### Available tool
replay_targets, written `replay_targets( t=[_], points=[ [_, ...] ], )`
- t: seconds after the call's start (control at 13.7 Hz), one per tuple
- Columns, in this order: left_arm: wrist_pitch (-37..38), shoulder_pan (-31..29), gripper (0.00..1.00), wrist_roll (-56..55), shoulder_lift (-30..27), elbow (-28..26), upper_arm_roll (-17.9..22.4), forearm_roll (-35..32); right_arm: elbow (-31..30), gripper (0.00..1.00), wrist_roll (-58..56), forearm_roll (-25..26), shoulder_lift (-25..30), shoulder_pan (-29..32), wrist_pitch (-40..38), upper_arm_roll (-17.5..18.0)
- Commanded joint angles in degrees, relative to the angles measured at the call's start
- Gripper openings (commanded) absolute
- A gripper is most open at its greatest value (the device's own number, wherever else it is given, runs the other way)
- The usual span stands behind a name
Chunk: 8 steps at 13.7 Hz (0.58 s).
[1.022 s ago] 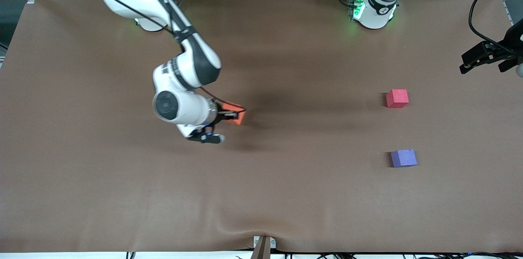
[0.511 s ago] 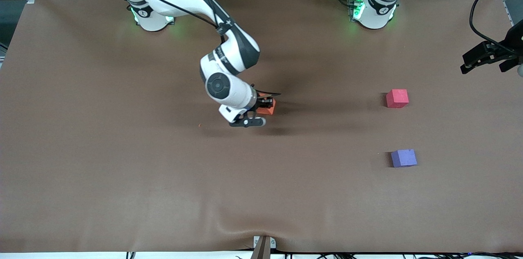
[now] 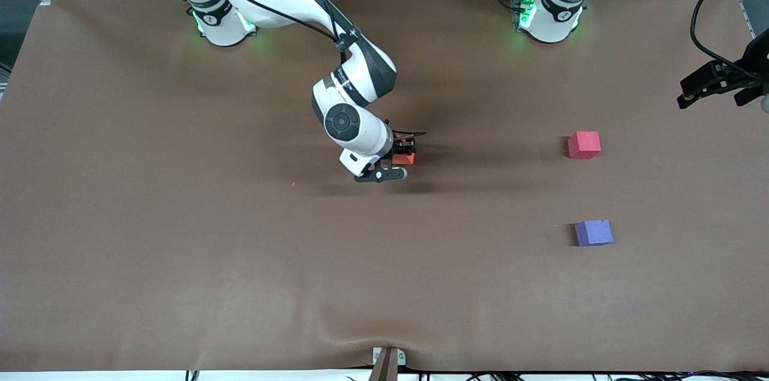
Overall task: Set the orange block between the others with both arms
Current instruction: 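Carry the orange cube with the right gripper toward the table middle, then lower the orange cube and open the right gripper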
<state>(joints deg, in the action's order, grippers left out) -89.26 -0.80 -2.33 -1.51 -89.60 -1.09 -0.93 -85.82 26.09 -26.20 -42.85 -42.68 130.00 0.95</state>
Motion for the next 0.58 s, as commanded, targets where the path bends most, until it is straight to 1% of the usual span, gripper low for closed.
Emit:
replay_targets(
  t=[0.0,0.15,0.29,0.44,0.51],
  points=[
    [0.1,-0.4,1.00,0.7,0.0,0.7,-0.2,-0.3,1.9,1.00,-0.1,-1.4,-0.6,-0.3,-0.1,-0.9],
    [0.0,-0.4,1.00,0.7,0.0,0.7,-0.2,-0.3,2.0,1.00,-0.5,-1.5,0.7,0.2,-0.6,-0.9],
    [0.0,-0.4,1.00,0.7,0.0,0.7,-0.2,-0.3,1.5,1.00,-0.5,-1.0,4.1,2.2,-2.9,-1.2],
    [0.0,-0.4,1.00,0.7,0.0,0.6,-0.2,-0.3,1.4,1.00,-0.6,-0.3,9.2,4.7,-11.2,-1.4],
    [0.0,-0.3,1.00,0.7,0.2,0.6,-0.2,-0.3,1.3,1.00,-0.6,2.4,12.5,6.5,-15.9,-1.4]
  ],
)
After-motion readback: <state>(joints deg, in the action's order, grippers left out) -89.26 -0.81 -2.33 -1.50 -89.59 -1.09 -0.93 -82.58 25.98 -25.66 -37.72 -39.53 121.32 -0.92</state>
